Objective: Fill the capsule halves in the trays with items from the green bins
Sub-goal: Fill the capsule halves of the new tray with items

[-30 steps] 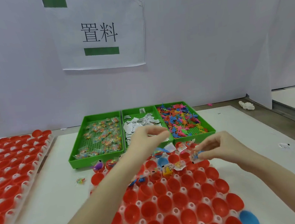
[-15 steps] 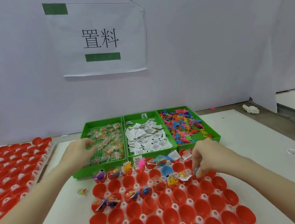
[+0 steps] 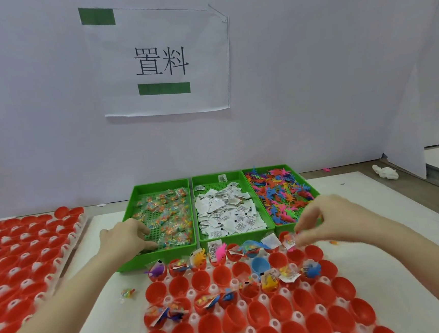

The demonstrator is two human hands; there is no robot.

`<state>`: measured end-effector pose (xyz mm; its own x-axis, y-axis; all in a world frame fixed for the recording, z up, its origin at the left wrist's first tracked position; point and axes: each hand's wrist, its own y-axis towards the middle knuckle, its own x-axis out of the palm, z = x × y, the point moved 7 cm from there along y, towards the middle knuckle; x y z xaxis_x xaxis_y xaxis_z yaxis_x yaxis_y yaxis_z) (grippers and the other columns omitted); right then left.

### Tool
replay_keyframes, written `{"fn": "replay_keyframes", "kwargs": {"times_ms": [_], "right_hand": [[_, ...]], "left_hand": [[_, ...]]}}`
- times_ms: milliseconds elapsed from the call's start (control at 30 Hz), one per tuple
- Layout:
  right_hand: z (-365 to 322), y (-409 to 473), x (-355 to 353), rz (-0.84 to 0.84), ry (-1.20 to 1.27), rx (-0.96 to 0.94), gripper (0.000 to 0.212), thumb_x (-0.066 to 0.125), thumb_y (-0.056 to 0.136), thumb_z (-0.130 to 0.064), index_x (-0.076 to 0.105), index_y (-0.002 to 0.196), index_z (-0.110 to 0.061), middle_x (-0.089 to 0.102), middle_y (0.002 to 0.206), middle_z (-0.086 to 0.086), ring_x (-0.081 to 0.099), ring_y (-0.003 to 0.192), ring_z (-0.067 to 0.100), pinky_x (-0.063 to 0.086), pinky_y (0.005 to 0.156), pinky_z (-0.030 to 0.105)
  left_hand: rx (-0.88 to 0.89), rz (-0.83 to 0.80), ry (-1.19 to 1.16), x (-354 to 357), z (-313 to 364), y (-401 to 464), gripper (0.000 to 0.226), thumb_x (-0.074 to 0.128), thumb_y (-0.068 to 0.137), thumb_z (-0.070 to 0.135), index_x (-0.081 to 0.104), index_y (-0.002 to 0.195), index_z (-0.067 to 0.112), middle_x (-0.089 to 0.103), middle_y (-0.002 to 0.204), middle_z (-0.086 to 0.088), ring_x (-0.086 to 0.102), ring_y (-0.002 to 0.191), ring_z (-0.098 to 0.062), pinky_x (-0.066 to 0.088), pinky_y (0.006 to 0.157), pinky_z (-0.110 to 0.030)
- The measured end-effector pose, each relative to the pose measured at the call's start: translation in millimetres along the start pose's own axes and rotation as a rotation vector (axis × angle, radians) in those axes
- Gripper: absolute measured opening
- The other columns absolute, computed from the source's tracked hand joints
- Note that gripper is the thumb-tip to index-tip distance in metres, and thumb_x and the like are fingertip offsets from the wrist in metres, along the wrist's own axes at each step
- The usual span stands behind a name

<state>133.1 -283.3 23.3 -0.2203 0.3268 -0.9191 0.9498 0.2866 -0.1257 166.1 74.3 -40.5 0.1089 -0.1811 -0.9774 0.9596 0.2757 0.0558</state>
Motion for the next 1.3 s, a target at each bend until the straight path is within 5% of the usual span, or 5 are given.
{"fn": "replay_keyframes", "kwargs": {"times_ms": [200, 600, 867, 1100, 1300], "right_hand": [[38, 57, -5, 0.232, -0.161, 0.183, 0.037, 0.055, 0.088, -0.043, 0.063, 0.11, -0.013, 0.065, 0.111, 0.0, 0.059, 0.101, 0.017, 0.05, 0.083, 0.032], [71, 86, 18, 0.169, -0.191, 0.38, 0.038, 0.064, 0.083, -0.019, 0.036, 0.056, -0.015, 0.039, 0.058, -0.002, 0.039, 0.053, 0.012, 0.031, 0.047, 0.022], [56, 72, -4, 0.537, -0.303, 0.28, 0.014, 0.053, 0.088, -0.015, 0.066, 0.091, -0.013, 0.067, 0.095, 0.004, 0.06, 0.088, 0.024, 0.044, 0.072, 0.031], [37, 79, 0, 0.478, 0.143, 0.193, 0.023, 0.043, 0.085, 0.011, 0.064, 0.092, 0.003, 0.062, 0.111, 0.018, 0.056, 0.105, 0.028, 0.038, 0.077, 0.027], [-8, 96, 15, 0.304, 0.168, 0.059, 0.019, 0.038, 0.095, -0.01, 0.056, 0.101, -0.007, 0.059, 0.104, 0.005, 0.048, 0.061, 0.009, 0.041, 0.059, 0.026]], "left_hand": [[-0.002, -0.059, 0.025, 1, -3, -4, 0.039, 0.066, 0.075, 0.057, 0.069, 0.095, 0.024, 0.068, 0.1, 0.006, 0.056, 0.094, -0.016, 0.035, 0.077, -0.029], [0.149, -0.026, -0.118, -12, -2, -17, 0.04, 0.058, 0.087, 0.041, 0.052, 0.056, 0.017, 0.054, 0.068, -0.001, 0.046, 0.057, -0.011, 0.033, 0.052, -0.02], [0.262, 0.017, -0.212, -20, -15, -31, 0.019, 0.067, 0.08, 0.039, 0.074, 0.086, 0.022, 0.062, 0.088, 0.015, 0.056, 0.088, -0.009, 0.045, 0.083, -0.027], [0.21, 0.083, -0.402, -22, -18, -34, 0.007, 0.075, 0.076, 0.018, 0.072, 0.082, 0.02, 0.067, 0.078, 0.007, 0.059, 0.078, -0.007, 0.043, 0.067, -0.015], [0.12, 0.184, -0.592, -20, -21, -32, 0.012, 0.071, 0.076, 0.0, 0.073, 0.086, 0.006, 0.071, 0.084, -0.008, 0.063, 0.069, -0.014, 0.047, 0.061, -0.015]]}}
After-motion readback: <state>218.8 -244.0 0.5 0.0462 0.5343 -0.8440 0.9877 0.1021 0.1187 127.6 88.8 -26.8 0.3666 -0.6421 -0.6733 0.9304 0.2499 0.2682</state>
